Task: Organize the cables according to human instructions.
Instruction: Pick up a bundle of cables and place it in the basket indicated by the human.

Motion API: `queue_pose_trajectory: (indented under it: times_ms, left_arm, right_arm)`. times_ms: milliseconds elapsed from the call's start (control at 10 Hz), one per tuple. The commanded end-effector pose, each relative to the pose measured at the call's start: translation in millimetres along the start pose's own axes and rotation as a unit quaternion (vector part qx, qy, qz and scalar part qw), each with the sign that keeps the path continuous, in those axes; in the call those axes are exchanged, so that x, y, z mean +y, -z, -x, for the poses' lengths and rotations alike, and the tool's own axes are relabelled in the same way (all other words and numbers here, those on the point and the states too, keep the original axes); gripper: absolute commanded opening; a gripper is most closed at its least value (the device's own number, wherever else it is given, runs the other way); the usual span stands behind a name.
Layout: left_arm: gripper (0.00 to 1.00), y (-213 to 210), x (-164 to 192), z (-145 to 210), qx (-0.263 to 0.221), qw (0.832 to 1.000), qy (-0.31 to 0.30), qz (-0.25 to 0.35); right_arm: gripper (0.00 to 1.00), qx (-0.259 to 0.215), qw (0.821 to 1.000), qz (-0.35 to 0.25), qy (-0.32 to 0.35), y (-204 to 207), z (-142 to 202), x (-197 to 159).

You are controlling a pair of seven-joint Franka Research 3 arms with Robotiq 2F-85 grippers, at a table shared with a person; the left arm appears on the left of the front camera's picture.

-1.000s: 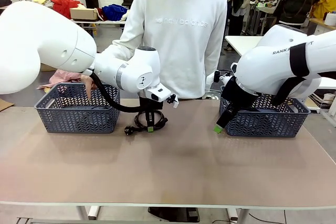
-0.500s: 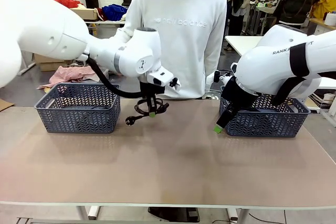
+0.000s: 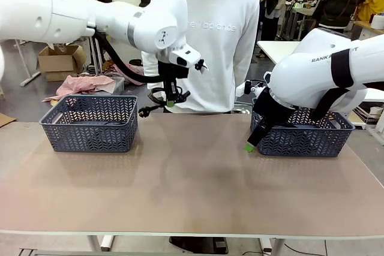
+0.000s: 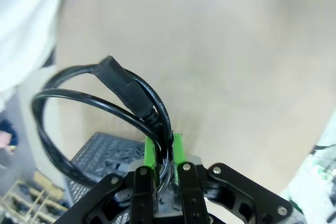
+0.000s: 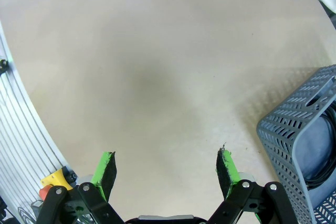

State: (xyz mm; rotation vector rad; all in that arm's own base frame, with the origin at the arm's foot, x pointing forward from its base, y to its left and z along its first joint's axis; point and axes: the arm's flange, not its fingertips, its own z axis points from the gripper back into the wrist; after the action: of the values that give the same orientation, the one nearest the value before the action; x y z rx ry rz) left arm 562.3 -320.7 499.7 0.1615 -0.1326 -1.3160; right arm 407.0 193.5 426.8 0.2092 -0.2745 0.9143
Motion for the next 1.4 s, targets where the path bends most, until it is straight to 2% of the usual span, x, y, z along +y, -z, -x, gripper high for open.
queue_pose_trajectory:
  times_ms: [0,200,700,1000,1300]
  left_arm:
    - [0.00,-18.8,12.8,27.7,0.002,1.000,0.000,-0.018]
    - [0.00,-27.9,23.6,70.5,-0.001,1.000,-0.010,-0.029]
    - [0.00,-28.1,33.9,162.3,-0.040,0.998,0.044,-0.034]
    - [0.00,-14.7,37.2,198.3,-0.044,0.995,0.083,-0.019]
    - [0.00,9.2,38.0,223.2,-0.048,0.994,0.097,-0.018]
  right_arm:
    - [1.00,-0.001,1.000,0.001,0.000,-0.5,0.1,0.5]
    - [1.00,-0.001,1.000,0.001,0.000,-0.5,0.1,0.5]
    - [1.00,-0.001,1.000,0.001,0.000,-0.5,0.1,0.5]
    - [1.00,-0.001,1.000,0.001,0.000,-0.5,0.1,0.5]
    - [1.00,-0.001,1.000,0.001,0.000,-0.5,0.1,0.5]
